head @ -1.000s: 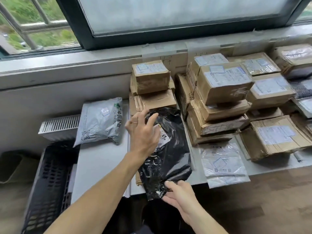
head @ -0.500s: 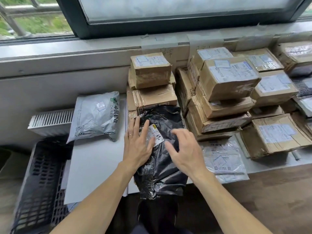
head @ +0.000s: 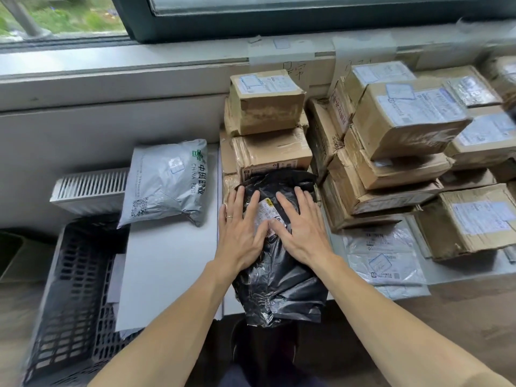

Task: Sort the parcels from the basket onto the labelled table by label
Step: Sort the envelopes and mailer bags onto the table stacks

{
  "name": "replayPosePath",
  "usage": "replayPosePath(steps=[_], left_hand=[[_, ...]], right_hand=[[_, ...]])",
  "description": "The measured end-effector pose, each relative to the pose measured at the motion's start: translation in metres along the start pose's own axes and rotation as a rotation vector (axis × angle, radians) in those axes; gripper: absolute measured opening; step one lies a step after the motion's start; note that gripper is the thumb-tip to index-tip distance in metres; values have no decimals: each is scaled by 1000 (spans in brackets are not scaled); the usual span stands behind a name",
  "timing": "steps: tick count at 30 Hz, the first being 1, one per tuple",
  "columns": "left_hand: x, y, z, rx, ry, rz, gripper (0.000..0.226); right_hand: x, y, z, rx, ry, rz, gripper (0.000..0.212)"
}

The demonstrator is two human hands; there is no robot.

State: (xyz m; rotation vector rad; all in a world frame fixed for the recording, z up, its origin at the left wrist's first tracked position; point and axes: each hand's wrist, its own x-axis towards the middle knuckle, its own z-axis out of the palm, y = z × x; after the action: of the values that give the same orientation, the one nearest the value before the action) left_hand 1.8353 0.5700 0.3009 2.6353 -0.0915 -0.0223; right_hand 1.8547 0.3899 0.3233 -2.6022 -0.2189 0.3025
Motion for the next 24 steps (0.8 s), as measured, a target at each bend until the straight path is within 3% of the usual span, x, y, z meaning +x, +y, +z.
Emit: replayPosePath(steps=[10, 13, 17, 24], left_hand=[[-22, -36, -62, -164, 102, -70, 71], [-42, -48, -78, -231, 112, -140, 58], [-72, -51, -106, -268, 164, -162, 52], [-160, -77, -160, -305, 250, -391, 51]], right_hand=[[-26, -34, -35, 48, 144, 79, 66], [-39, -54, -41, 61, 166, 55, 65], [-45, -95, -39, 55, 187, -80, 63], [-70, -191, 25, 145, 101, -335, 59]])
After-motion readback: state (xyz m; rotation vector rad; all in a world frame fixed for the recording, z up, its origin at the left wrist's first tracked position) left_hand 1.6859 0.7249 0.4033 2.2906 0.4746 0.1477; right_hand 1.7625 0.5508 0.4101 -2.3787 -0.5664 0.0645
